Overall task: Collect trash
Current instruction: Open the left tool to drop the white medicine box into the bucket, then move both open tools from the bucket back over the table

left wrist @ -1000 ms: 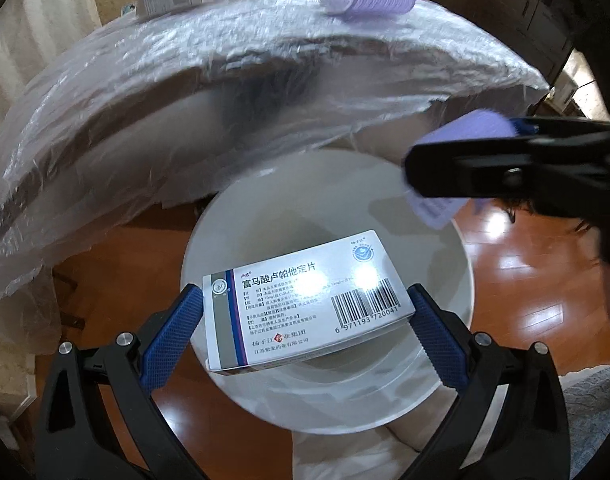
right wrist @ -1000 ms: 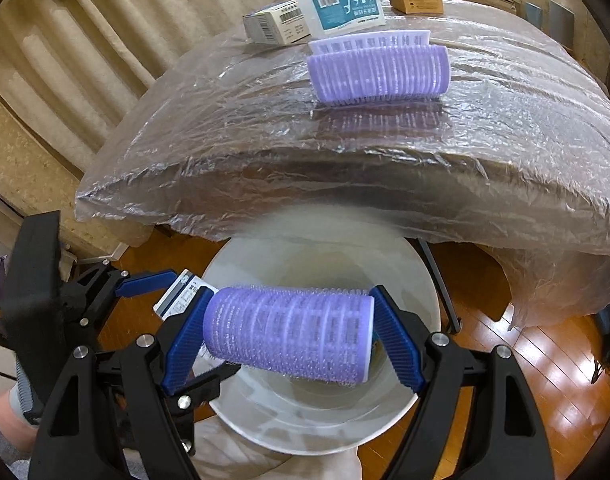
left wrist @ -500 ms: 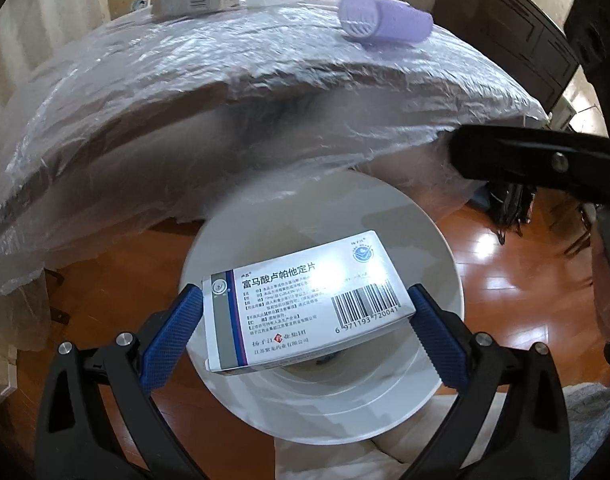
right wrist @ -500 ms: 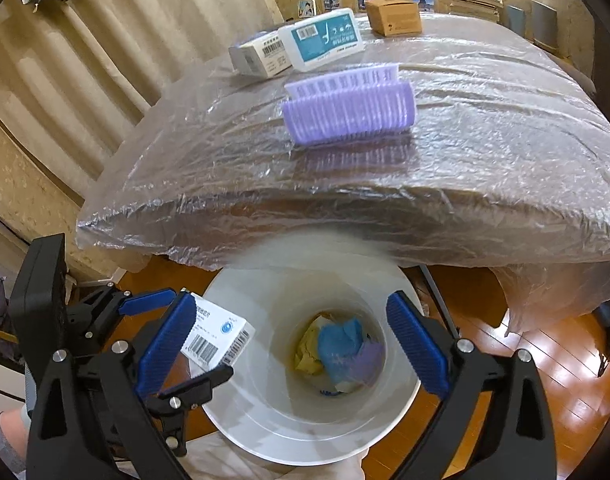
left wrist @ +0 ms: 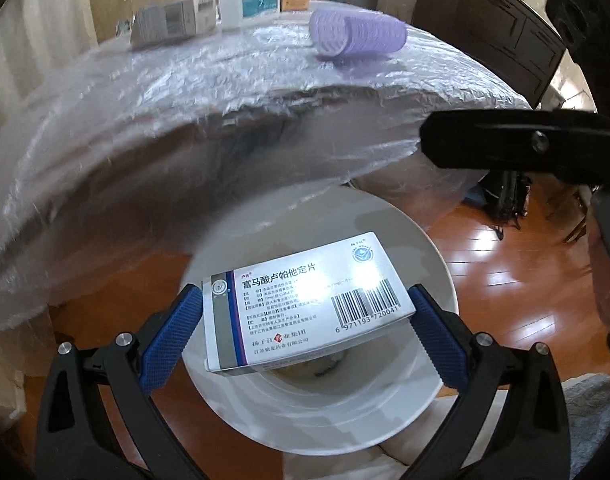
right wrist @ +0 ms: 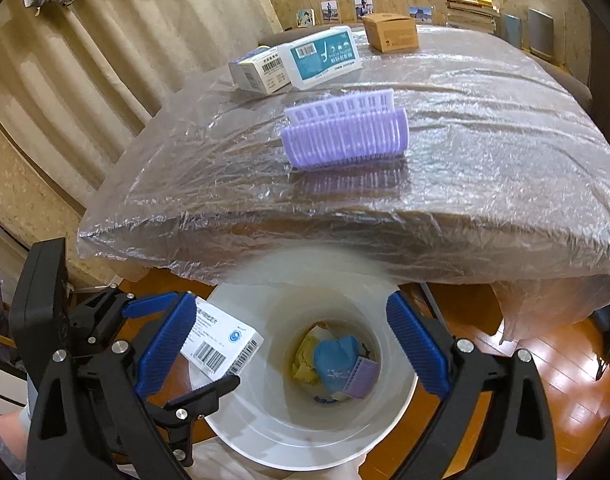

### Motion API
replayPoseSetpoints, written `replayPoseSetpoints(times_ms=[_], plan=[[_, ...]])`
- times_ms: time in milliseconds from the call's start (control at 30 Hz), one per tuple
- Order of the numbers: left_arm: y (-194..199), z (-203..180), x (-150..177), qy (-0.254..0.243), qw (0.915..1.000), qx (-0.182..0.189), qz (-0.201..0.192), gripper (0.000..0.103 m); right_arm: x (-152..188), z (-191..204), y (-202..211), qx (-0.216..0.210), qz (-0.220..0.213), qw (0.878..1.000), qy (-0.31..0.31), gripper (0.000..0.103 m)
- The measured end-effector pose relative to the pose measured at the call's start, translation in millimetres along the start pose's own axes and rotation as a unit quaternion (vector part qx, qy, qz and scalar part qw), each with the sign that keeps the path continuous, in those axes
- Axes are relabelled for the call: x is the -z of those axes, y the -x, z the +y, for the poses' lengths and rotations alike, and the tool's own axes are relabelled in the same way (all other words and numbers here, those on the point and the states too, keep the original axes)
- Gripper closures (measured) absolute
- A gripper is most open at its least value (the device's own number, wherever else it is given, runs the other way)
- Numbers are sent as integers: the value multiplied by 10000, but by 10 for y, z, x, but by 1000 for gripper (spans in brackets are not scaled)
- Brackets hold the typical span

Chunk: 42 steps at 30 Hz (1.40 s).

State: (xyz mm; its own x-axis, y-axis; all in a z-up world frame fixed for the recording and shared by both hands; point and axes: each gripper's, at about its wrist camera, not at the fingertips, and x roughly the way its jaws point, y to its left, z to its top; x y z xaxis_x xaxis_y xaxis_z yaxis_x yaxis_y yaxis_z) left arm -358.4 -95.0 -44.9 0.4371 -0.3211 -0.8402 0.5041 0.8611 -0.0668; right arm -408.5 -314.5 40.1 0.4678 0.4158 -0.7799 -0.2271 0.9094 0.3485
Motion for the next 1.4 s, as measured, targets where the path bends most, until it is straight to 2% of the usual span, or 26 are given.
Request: replayPoseSetpoints(times_ms=[133, 167, 367, 533, 667, 833, 933, 1000, 1133, 1267, 1400], plan=[[21, -80, -49, -85, 9987, -504, -94, 2, -26, 0, 25, -6, -42, 10000, 21, 8], [18, -89, -58, -88, 9988, -481, -89, 2, -37, 2, 24, -8, -46, 10000, 23, 8], [-60, -75, -64, -14, 9998, 209, 66, 2, -64, -27, 45, 5, -75, 10000, 7, 8], [-72, -64, -67, 146, 9998, 70, -96, 2, -81, -78, 58, 3, -86, 9999, -72, 8], [-129, -39, -109, 196, 9998, -43, -16, 2, -85, -99, 65, 10, -98, 9999, -87, 8], [-194, -36, -96, 223, 9993, 242, 165, 2, -90, -113, 62, 0, -102, 9999, -108, 8], [-197, -39, -77, 256, 9995, 184, 72, 2, -101, -119, 53, -14, -95, 9999, -133, 8], [-193, -30, -82, 333, 9989, 322, 42, 2, -104, -131, 52, -22, -83, 9999, -138, 8], [-244, 58, -108, 430, 9973, 552, 239, 2, -115, -129, 49, -36, -79, 9999, -130, 8], [-346, 78, -111, 569, 9957, 576, 456, 2, -124, -114, 45, -40, -90, 9999, -128, 8], [-321, 23, -92, 480, 9974, 431, 325, 2, -119, -119, 44, -46, -80, 9998, -160, 8]])
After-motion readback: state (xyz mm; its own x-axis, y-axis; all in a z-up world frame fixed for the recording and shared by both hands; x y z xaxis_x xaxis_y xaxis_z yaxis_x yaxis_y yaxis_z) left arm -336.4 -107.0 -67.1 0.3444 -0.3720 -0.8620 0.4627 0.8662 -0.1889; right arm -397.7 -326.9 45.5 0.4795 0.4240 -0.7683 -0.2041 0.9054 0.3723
